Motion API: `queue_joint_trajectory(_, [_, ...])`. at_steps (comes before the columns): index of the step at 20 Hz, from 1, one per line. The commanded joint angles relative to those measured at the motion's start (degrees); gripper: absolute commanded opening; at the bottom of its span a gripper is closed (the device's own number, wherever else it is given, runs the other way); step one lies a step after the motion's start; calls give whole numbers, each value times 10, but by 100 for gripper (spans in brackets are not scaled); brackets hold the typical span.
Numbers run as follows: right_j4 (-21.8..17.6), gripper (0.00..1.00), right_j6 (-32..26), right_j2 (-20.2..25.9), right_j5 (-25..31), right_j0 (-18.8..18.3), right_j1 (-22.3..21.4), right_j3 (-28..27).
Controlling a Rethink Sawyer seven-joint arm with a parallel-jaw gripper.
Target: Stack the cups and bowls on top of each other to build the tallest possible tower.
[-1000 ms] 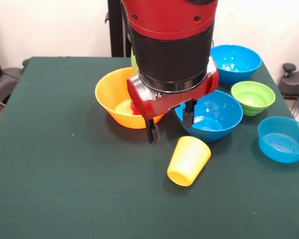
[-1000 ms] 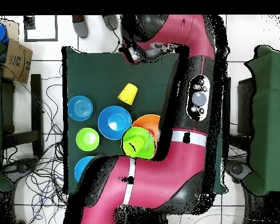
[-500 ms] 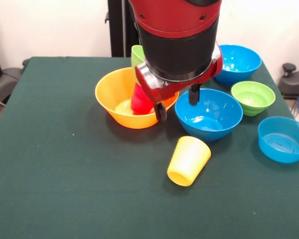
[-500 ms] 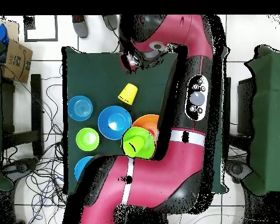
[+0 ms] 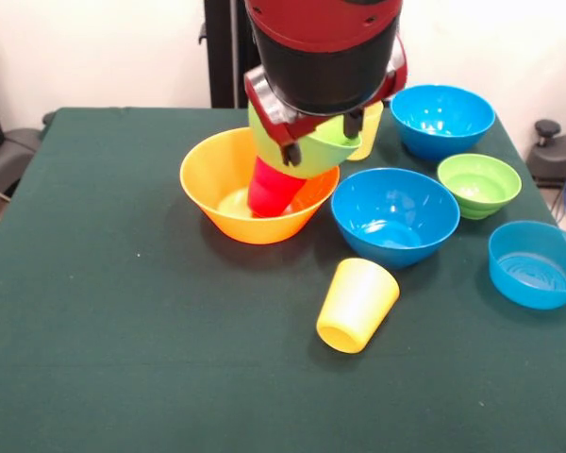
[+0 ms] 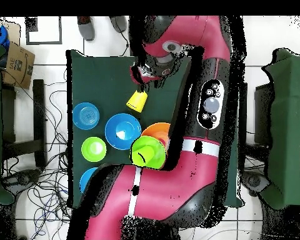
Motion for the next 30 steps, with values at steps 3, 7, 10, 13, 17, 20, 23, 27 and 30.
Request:
queue_joint_trajectory(3, [-30, 100, 131, -30, 83, 7, 26, -27])
queue_joint_trajectory(7, [-31, 100, 116, -45, 50, 8, 6, 10])
queue_joint_trajectory(10, [-29, 100, 109, -54, 28, 8, -16, 48])
queue_joint_trajectory(13, [-24, 100, 106, -59, -5, 10, -38, 93])
queue_joint_trajectory(17, [-13, 100, 114, -58, -57, 12, -73, 178])
queue_joint_trajectory(20, [0, 100, 124, -55, -61, 9, -91, 218])
queue_joint_trajectory(23, [14, 100, 132, -49, -73, 4, -101, 257])
queue_joint_trajectory(27, [21, 100, 135, -51, -135, 1, -122, 314])
queue_joint_trajectory(30, [21, 100, 120, -54, -188, -1, -138, 356])
